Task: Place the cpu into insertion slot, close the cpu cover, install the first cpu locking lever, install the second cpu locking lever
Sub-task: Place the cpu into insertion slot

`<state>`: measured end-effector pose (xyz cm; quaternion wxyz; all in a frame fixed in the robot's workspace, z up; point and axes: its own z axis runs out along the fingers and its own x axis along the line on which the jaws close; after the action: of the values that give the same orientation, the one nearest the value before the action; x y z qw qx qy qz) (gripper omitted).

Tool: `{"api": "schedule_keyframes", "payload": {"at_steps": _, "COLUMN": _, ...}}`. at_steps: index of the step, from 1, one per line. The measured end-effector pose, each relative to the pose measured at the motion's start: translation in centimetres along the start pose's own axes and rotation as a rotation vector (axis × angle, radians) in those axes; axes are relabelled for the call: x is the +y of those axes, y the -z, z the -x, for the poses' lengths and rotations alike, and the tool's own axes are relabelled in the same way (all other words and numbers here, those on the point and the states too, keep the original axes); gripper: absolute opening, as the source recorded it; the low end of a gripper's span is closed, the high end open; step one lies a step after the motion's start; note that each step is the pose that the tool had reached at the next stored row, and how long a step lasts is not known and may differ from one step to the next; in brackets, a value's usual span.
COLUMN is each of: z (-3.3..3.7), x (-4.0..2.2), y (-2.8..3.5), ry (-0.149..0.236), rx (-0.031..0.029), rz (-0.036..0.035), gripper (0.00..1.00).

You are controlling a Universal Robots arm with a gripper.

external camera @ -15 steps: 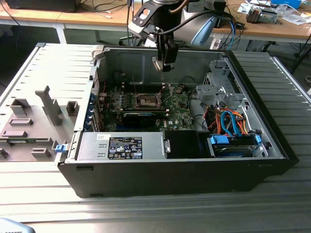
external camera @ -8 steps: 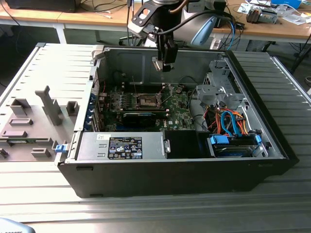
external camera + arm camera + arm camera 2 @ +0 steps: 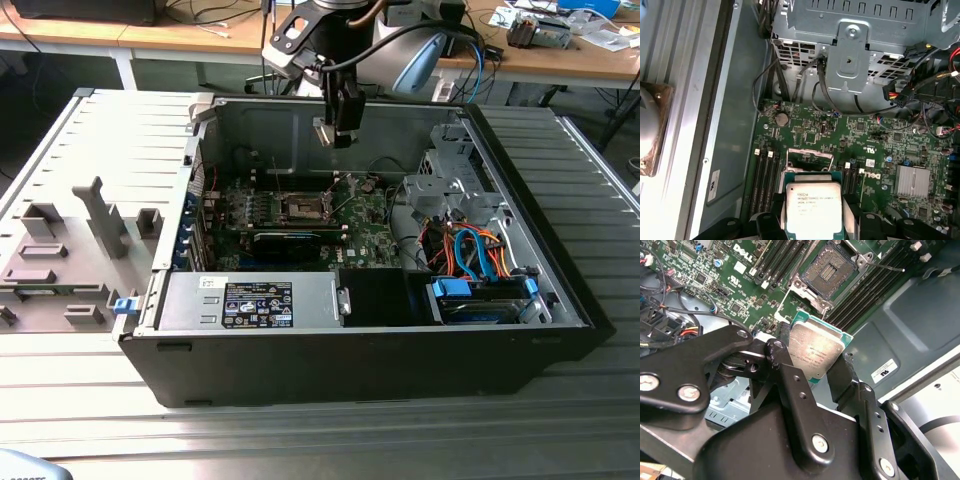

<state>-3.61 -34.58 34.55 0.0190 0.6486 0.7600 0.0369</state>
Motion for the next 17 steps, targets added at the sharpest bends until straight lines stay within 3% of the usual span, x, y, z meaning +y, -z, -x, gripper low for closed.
{"api": "schedule_keyframes", "payload": {"at_steps": 17, "z": 0.01, "x": -0.01, "y": -0.11, "ry": -0.018, "rx": -0.0015, "rz": 0.0003, "gripper": 0.54}}
